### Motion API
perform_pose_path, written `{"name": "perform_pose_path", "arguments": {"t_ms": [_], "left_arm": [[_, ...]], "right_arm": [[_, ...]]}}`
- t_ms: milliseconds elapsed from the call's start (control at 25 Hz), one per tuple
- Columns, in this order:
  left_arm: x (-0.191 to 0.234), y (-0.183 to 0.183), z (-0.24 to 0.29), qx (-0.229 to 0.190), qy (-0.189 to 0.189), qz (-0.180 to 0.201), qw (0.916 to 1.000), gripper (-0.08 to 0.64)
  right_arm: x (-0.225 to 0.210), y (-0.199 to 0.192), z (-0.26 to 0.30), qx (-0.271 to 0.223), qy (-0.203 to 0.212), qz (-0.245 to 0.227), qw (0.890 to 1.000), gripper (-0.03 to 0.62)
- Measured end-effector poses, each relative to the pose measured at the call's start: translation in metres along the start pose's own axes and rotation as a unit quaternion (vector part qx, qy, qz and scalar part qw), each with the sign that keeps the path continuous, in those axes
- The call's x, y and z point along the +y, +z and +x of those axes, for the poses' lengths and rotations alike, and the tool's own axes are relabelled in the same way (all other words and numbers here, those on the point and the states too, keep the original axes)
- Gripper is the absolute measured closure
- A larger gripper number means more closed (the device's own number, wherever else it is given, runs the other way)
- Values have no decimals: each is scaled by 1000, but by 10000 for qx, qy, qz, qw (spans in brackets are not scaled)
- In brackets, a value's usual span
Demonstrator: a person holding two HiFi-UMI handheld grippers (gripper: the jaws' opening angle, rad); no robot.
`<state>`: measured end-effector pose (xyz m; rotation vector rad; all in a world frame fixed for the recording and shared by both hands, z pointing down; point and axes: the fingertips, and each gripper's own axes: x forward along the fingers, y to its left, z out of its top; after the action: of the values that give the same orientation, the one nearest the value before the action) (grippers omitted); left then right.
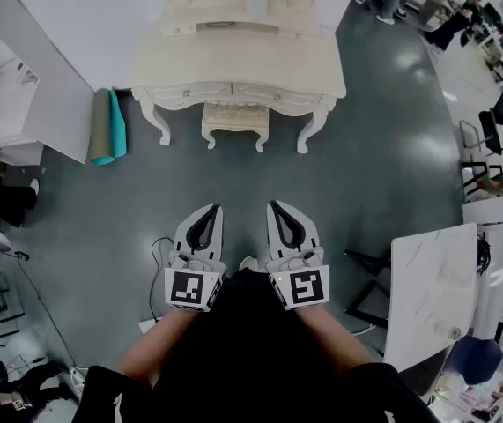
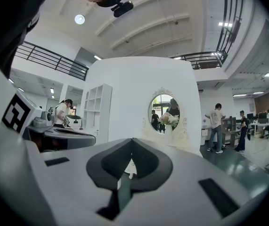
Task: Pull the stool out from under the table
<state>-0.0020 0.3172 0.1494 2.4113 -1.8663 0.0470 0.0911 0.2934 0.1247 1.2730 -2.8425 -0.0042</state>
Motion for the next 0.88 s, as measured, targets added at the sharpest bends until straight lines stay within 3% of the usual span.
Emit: {"name": "perform_pose_path", "arguments": {"t_ms": [200, 360, 560, 720, 880], "left_arm": [[-7, -3, -6, -20, 64, -16, 10000, 546], [1, -5, -13, -81, 236, -269, 9993, 546], [6, -18, -23, 59, 470, -313, 9984, 546], [9, -26, -23, 192, 507, -285, 9981, 546], [12, -24, -15, 181, 486, -327, 9981, 546]], "right_arm": [[2, -11, -13, 141, 80, -221, 9996, 575], [4, -13, -17, 136, 176, -25, 9997, 575], [-6, -25, -27, 172, 27, 120, 9998, 574], [-18, -34, -32, 226, -142, 354, 9990, 574], [-29, -35, -35, 108, -352, 283, 9989, 574]]}}
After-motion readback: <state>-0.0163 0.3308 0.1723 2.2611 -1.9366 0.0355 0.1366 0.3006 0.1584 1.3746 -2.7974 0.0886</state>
